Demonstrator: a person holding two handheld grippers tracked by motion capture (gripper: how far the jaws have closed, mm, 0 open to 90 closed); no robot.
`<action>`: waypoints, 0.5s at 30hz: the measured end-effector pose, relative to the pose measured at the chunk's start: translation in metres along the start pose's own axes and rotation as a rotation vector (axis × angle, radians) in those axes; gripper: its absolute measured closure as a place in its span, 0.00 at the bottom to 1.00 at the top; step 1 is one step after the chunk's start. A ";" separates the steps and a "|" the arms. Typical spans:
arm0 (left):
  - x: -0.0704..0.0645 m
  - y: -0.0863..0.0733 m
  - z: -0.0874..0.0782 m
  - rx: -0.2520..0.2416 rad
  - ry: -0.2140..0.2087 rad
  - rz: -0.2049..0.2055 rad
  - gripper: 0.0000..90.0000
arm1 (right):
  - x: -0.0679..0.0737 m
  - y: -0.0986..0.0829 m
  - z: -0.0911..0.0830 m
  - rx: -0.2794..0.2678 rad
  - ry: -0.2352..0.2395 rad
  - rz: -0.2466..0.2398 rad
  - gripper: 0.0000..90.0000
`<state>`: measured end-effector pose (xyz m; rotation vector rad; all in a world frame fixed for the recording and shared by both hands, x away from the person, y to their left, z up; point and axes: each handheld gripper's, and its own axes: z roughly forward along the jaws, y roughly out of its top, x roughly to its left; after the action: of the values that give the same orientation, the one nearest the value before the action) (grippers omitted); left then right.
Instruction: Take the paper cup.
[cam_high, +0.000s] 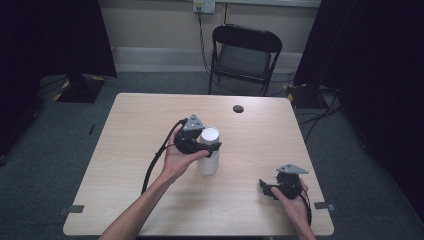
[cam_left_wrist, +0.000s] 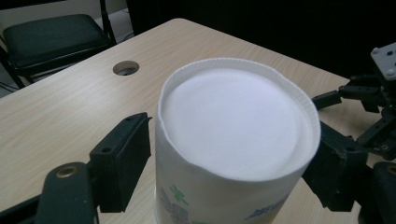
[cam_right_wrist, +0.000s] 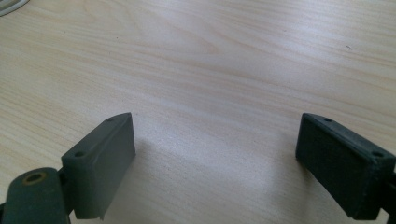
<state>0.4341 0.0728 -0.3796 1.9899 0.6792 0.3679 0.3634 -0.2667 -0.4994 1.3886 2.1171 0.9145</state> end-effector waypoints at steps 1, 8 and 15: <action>-0.001 -0.001 0.000 0.005 -0.008 -0.003 0.31 | 0.000 0.000 0.000 0.000 0.000 0.000 0.13; 0.001 0.000 -0.001 -0.015 -0.010 -0.022 0.33 | 0.000 0.000 0.000 0.000 0.000 0.000 0.13; 0.001 0.002 -0.005 -0.029 -0.001 -0.040 0.34 | 0.000 0.000 0.000 0.000 0.000 0.000 0.13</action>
<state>0.4334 0.0760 -0.3756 1.9459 0.7079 0.3515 0.3634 -0.2667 -0.4994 1.3884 2.1172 0.9141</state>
